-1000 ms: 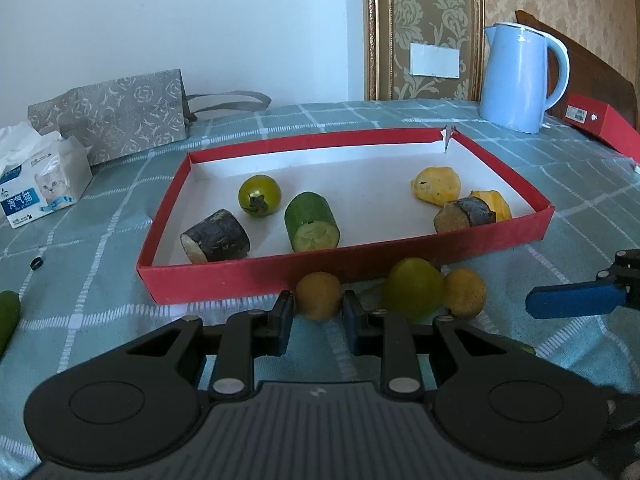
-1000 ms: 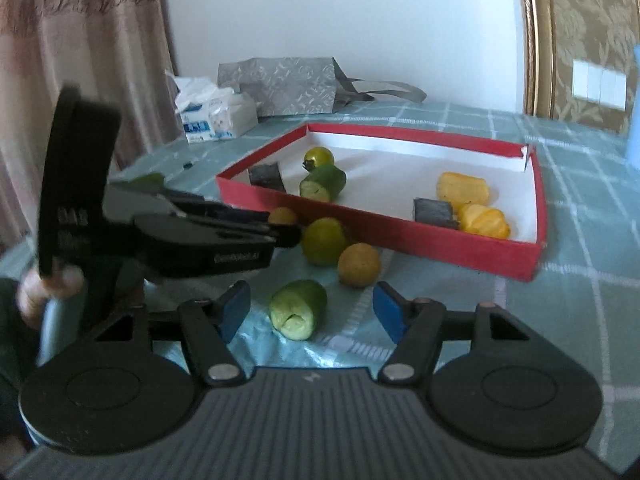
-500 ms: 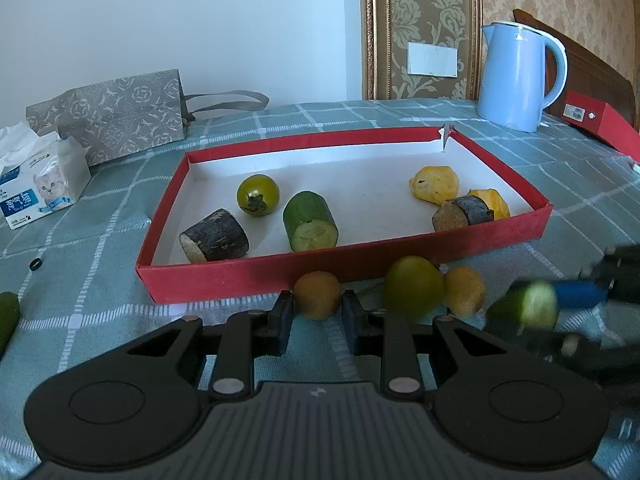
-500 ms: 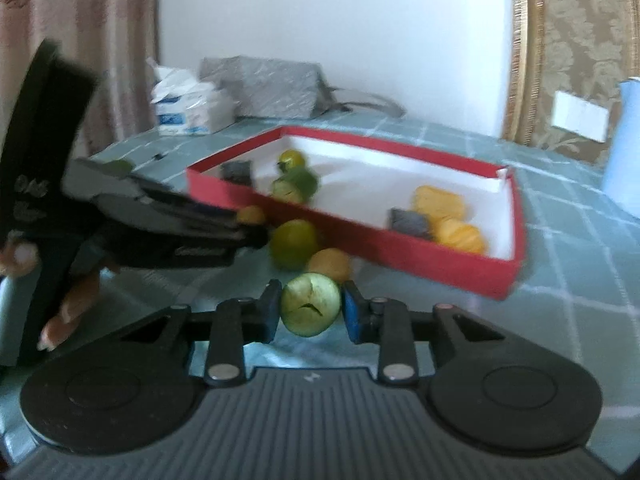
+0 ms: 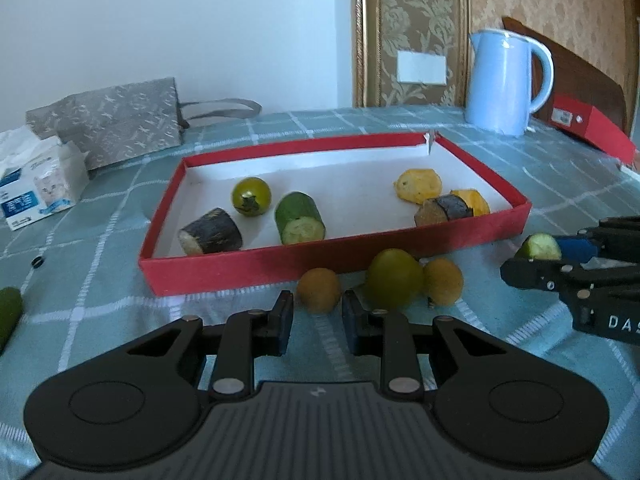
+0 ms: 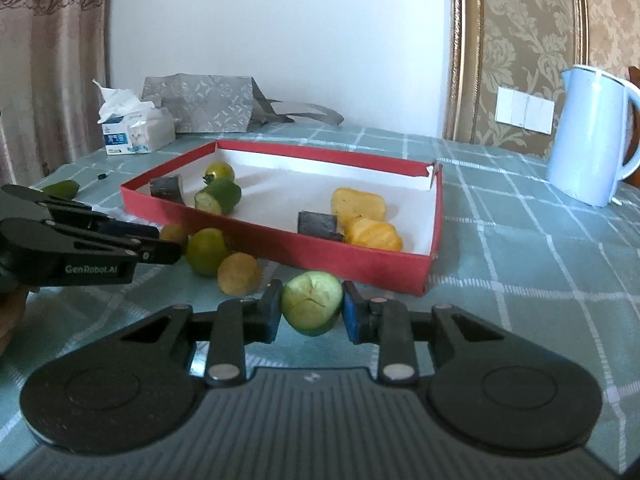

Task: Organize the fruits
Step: 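Carry the round fruit into the tray and open the left gripper while the right gripper holds the lime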

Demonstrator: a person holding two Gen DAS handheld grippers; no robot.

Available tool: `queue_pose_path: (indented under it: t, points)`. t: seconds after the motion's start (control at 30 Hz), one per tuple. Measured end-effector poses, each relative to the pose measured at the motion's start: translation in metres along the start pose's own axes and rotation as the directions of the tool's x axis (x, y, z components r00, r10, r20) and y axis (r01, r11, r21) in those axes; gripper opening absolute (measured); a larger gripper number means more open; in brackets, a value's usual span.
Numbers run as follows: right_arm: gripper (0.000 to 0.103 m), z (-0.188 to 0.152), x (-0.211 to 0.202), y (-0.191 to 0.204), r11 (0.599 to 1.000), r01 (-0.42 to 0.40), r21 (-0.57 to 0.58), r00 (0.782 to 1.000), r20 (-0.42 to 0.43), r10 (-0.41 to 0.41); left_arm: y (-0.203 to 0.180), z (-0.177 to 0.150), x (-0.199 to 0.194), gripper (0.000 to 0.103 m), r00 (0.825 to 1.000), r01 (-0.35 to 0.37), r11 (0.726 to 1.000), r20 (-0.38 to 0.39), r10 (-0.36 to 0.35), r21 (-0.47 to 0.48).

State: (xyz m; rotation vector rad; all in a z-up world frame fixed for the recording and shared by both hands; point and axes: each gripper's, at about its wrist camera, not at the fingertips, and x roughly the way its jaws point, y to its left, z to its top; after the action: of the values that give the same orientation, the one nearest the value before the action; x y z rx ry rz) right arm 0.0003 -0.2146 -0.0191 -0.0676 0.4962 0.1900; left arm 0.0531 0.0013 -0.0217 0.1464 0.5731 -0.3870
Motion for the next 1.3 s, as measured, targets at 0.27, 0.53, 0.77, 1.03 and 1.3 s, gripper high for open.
queue_pose_path:
  t: [0.27,0.53,0.77,1.03,1.3]
  points:
    - [0.029,-0.002,-0.006,0.002,1.000,-0.011,-0.004,1.000,0.013,0.011,0.006,-0.001,-0.004,0.026,1.000,-0.001,0.998,-0.003,0.000,-0.068]
    - [0.029,-0.003,-0.007,0.006,1.000,-0.021,-0.010,1.000,0.009,0.021,-0.004,0.003,0.008,0.026,1.000,-0.013,0.999,-0.016,0.013,-0.037]
    - [0.029,-0.003,-0.005,0.004,1.000,-0.024,-0.003,1.000,-0.002,0.024,-0.007,0.010,0.022,0.026,0.998,-0.046,0.999,-0.033,0.045,-0.025]
    - [0.029,-0.003,-0.004,0.004,1.000,-0.024,-0.005,1.000,-0.002,0.024,-0.008,0.009,0.014,0.023,0.999,-0.050,0.998,-0.020,0.049,-0.024]
    - [0.029,-0.003,-0.005,0.004,1.000,-0.024,-0.008,1.000,-0.003,0.024,0.000,0.024,-0.021,0.023,0.996,-0.044,0.997,0.077,0.050,-0.070]
